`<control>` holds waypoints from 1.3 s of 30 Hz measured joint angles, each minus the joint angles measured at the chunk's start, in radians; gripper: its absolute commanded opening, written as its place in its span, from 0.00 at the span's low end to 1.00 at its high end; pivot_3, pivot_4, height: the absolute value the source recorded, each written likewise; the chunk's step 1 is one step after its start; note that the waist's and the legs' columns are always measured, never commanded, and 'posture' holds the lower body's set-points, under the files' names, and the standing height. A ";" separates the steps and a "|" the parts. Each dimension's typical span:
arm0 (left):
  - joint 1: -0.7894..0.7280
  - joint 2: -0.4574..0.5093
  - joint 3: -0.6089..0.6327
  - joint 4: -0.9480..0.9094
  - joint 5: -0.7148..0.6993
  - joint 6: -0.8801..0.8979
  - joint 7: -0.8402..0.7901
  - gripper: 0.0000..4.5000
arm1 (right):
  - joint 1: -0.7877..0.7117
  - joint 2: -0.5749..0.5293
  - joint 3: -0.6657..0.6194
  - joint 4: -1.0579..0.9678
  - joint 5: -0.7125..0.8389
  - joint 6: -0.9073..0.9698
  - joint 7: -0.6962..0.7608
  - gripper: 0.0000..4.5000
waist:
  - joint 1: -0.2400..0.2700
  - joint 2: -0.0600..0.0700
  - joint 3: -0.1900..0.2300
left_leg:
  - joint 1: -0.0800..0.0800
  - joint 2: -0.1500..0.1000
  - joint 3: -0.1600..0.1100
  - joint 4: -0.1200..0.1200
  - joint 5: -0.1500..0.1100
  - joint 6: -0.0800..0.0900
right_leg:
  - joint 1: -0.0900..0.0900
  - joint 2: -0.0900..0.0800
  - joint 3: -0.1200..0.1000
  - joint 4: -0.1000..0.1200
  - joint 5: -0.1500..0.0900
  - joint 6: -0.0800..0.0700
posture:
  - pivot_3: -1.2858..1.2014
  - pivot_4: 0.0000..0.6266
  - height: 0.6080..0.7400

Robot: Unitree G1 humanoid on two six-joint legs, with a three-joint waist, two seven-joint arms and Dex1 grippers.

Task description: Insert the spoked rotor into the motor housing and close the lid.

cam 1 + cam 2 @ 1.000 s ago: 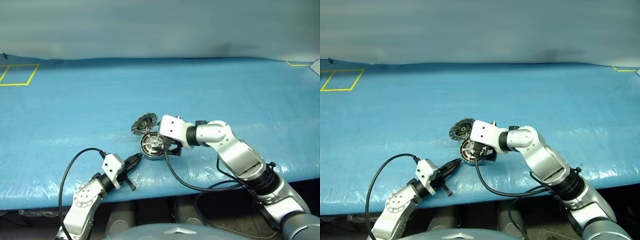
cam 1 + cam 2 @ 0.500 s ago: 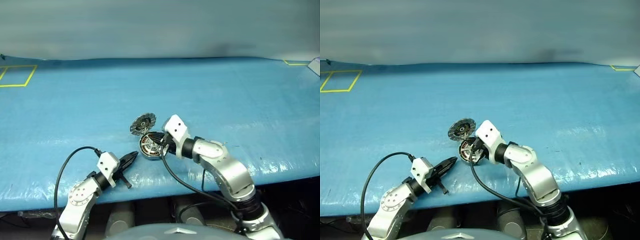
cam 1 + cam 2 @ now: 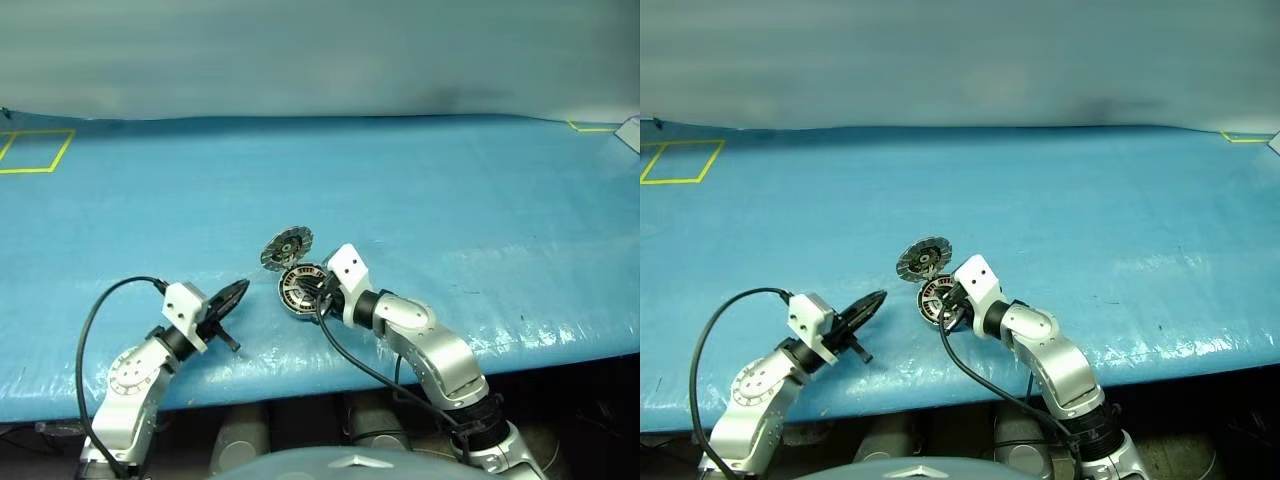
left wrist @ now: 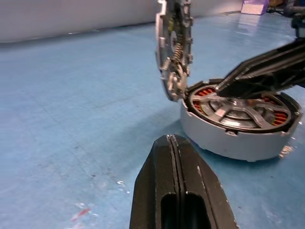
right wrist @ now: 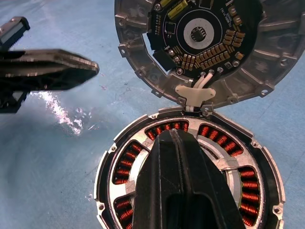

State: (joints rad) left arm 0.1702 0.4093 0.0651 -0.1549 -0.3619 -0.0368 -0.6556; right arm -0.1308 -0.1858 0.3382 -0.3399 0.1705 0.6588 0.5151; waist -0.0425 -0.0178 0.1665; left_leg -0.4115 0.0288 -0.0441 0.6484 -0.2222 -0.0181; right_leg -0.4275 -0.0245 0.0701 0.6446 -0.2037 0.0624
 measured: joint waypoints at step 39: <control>-0.957 -0.069 -0.204 0.839 0.049 0.296 -0.821 0.00 | 0.518 0.028 -0.176 -0.176 0.074 -0.313 -0.176 0.00 | 0.002 -0.003 -0.001 | -0.002 -0.001 -0.004 0.001 0.000 0.000 | 0.002 0.002 0.000 -0.001 0.000 0.000 | 0.52 0.24 1.00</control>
State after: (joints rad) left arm -0.7872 0.3405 -0.1388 0.6839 -0.3128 0.2590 -1.4762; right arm 0.3875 -0.1582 0.1627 -0.5160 0.2442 0.3461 0.3393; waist -0.0407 -0.0212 0.1654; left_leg -0.4138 0.0279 -0.0481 0.6494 -0.2219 -0.0183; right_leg -0.4260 -0.0227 0.0702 0.6440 -0.2036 0.0628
